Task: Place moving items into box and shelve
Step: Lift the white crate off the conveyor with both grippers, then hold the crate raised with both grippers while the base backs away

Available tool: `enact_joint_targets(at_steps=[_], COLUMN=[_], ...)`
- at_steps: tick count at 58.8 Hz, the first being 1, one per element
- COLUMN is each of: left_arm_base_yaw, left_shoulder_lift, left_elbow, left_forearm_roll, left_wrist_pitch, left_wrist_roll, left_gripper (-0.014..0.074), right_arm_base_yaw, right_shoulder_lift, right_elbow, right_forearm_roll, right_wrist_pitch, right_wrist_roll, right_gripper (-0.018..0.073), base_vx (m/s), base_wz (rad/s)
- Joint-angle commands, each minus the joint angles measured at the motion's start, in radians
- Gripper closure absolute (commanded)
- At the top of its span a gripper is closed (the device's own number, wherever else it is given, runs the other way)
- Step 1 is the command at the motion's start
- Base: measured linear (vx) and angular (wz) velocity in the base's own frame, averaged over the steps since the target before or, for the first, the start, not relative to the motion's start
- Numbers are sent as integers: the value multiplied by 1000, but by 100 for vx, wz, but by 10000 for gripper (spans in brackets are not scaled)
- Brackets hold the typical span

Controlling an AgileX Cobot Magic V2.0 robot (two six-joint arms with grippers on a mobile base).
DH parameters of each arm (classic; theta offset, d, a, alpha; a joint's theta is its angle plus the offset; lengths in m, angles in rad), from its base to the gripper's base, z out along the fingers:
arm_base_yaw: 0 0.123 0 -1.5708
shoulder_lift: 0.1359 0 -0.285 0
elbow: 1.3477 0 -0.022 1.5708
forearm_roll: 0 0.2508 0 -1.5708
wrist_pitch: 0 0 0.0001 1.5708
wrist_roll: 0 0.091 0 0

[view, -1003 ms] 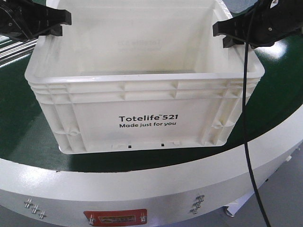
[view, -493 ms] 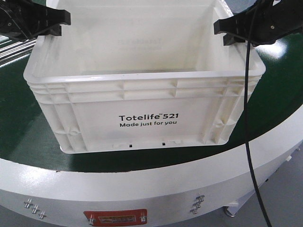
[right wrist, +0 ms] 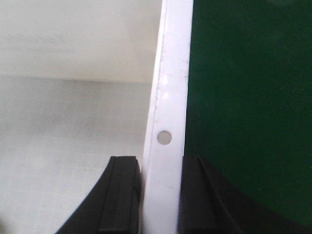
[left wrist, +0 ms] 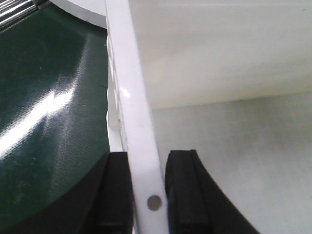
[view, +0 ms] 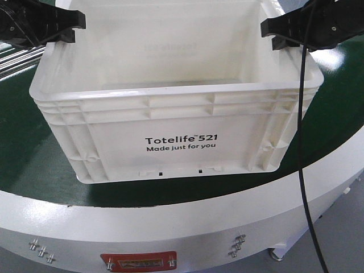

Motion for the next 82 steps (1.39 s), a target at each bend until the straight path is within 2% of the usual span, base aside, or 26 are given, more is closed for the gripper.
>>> enact_joint_targets(at_steps=[1,82], left_arm_base_yaw=[-7,-7], left_shoulder_lift=[-60,-70], left_elbow=[-56,-56], left_forearm_roll=[-63,-75], left_wrist_pitch=[-134,-133], left_wrist_roll=[16,16], left_gripper=[619,619], right_arm_base_yaw=[0,0], right_shoulder_lift=[-64,-67], right_elbow=[-51,-51], right_forearm_roll=[32,33], right_wrist_pitch=[-124,-102], right_wrist_roll=[-15,-15], right_gripper=[572,572], base_vx=[0,0], base_wz=[0,0])
